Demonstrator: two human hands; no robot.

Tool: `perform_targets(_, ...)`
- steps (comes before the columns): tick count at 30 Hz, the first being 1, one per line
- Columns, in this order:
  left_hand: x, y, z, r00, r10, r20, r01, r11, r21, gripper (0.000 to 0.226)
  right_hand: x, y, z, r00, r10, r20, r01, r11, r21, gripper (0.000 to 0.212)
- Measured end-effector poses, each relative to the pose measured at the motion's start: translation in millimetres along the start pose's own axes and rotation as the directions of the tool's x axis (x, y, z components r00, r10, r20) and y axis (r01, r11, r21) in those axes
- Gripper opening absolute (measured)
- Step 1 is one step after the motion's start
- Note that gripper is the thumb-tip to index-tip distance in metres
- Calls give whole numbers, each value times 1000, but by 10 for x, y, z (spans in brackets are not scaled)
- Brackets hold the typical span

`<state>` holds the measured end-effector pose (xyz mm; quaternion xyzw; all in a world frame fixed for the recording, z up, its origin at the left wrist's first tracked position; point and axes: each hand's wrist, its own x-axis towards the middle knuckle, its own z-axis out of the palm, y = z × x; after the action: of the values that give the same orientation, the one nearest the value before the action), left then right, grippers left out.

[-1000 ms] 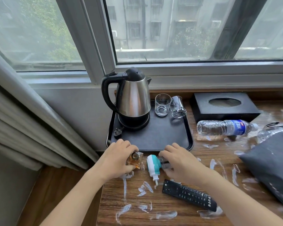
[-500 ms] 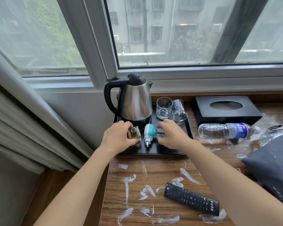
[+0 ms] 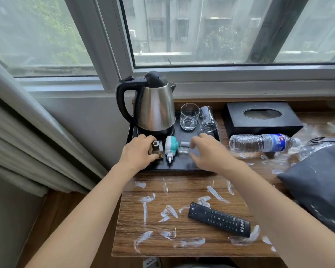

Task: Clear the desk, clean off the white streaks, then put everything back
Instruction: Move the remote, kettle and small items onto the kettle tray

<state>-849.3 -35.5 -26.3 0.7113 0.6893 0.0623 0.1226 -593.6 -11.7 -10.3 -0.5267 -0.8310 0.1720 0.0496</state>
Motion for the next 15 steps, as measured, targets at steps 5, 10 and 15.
perform_targets(5,-320,228,15,983,1,-184,1,1000,11,58,-1027,-18,-243,920,80,385,-31,991,-133,18)
perform_targets(10,-727,591,181,963,200,-181,-227,963,-147,37,-1595,-46,57,908,111,405,-25,977,-212,40)
perform_targets(15,-877,723,426,945,323,-57,-328,925,-192,35,-1664,-23,166,951,83,298,-7,969,-247,40)
